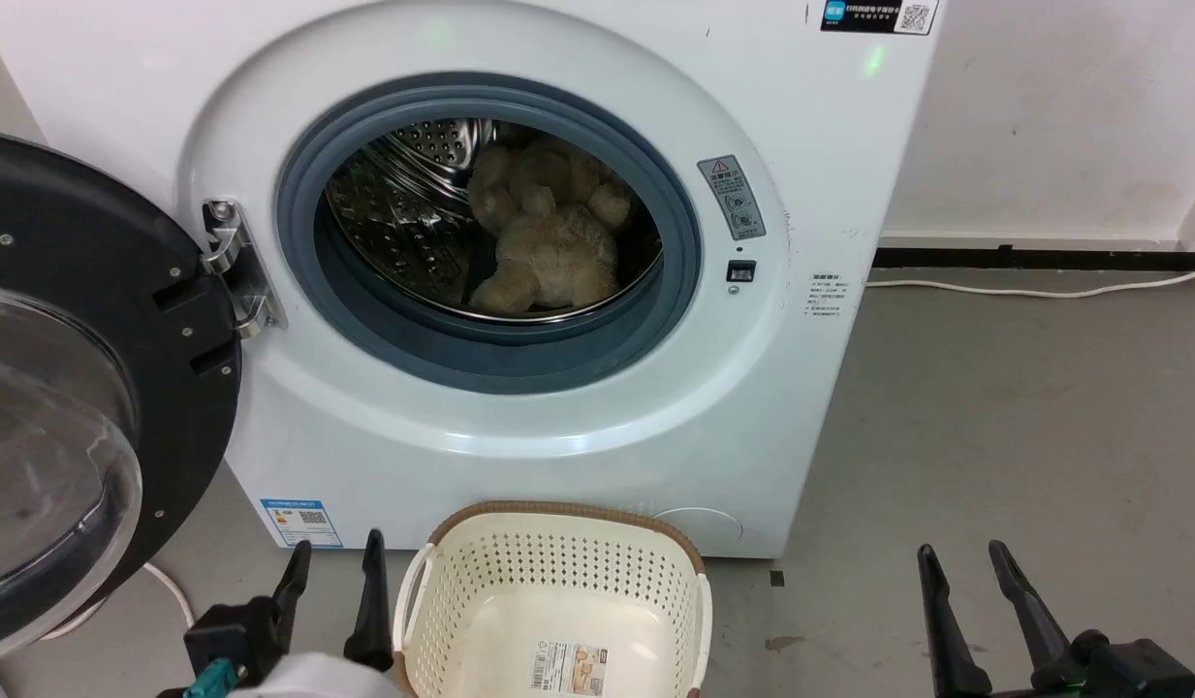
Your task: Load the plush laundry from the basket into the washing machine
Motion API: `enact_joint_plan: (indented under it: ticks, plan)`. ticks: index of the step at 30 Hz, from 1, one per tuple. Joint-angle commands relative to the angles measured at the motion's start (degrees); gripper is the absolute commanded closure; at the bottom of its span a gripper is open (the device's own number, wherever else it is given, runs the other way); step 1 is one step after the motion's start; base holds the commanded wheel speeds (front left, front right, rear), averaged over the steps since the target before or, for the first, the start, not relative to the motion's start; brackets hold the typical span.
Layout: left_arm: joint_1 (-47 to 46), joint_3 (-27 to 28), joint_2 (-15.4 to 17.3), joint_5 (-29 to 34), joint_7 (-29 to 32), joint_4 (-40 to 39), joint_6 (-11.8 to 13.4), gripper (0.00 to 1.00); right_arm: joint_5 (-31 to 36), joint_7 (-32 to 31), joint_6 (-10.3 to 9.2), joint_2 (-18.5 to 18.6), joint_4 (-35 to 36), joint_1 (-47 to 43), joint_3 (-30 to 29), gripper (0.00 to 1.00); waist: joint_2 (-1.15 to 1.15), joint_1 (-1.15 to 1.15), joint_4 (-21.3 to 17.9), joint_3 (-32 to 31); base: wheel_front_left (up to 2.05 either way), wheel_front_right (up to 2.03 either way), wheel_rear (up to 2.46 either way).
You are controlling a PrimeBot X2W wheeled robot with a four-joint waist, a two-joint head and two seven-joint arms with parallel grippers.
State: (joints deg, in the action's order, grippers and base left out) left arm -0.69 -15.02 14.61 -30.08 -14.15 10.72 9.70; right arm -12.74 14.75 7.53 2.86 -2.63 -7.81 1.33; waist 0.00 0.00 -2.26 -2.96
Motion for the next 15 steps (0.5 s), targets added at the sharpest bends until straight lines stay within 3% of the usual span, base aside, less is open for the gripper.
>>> enact_joint_plan:
  ticks: [1,9,15]
  plan:
    - [0.77,-0.11,0.76,0.82,-0.05,-0.35,0.43,0.00,-0.06,0.25,-0.04,0.01,-0.16,-1.03,0.01,0.00,0.00,0.00,0.00,0.00,0.00,0.00,0.00]
    - [1.82,-2.44,3.98,5.22,0.56,-2.07,1.38,0.00,-0.54,0.25,-0.04,0.01,-0.31,-1.68,-0.05,0.00,0.00,0.00,0.29,-0.17,0.00,0.00,0.00]
    - [1.80,-3.79,5.09,6.09,0.17,-3.33,-0.51,0.00,-0.68,0.25,-0.04,0.01,-0.36,-1.77,-0.20,0.00,0.00,0.00,0.47,-0.03,0.00,0.00,0.00]
